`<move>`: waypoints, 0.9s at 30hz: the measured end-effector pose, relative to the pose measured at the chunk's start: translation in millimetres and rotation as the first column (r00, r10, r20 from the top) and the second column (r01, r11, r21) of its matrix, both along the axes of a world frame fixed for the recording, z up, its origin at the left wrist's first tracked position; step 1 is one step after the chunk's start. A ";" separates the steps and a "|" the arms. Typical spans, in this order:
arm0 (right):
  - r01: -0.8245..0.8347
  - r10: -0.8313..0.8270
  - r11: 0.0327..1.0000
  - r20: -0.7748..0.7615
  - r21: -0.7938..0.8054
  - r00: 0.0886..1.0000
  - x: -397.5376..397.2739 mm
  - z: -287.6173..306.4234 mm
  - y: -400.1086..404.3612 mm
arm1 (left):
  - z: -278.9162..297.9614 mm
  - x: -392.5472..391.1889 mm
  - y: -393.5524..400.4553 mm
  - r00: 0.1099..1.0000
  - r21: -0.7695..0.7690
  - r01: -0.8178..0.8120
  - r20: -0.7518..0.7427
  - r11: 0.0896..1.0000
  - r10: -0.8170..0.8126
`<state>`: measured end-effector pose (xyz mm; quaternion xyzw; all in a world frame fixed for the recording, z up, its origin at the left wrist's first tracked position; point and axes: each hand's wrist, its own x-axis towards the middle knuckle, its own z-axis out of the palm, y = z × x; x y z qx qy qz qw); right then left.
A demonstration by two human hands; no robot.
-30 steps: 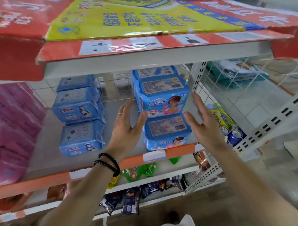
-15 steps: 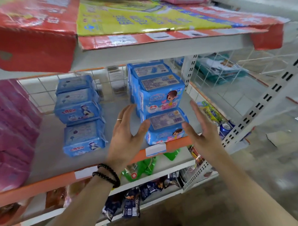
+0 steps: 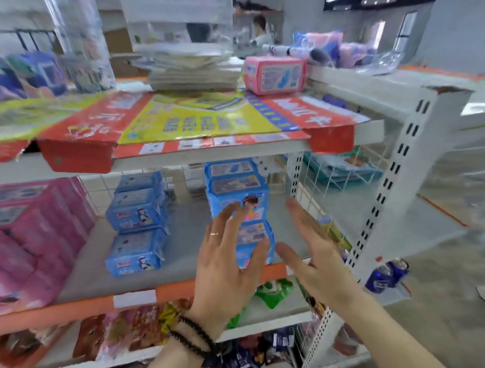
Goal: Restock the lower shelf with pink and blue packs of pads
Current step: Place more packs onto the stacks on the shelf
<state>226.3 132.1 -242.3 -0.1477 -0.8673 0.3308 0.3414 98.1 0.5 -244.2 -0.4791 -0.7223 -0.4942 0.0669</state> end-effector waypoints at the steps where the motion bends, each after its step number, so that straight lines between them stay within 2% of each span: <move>1: -0.027 0.028 0.998 -0.026 0.050 0.999 3.0 5.6 -0.1 | 2.0 8.5 -0.3 1.000 0.012 -0.021 -0.010 1.000 0.021; 4: -0.072 0.078 0.994 -0.070 0.087 0.994 11.2 16.0 -0.4 | 7.0 27.0 -11.7 0.996 0.033 -0.086 -0.010 0.996 0.086; 9: -0.109 0.118 0.989 -0.080 0.105 0.990 21.1 18.0 -7.2 | 26.1 38.3 -44.1 0.981 0.001 -0.157 -0.114 0.988 0.156; 17: -0.185 0.199 0.977 -0.139 0.110 0.970 16.9 39.4 -44.1 | 56.5 35.5 -92.4 0.961 0.077 -0.225 -0.147 0.971 0.234; 27: -0.277 0.306 0.944 -0.158 0.181 0.939 -48.6 72.4 -131.4 | 80.8 -11.2 -193.3 0.922 0.133 -0.316 -0.192 0.939 0.337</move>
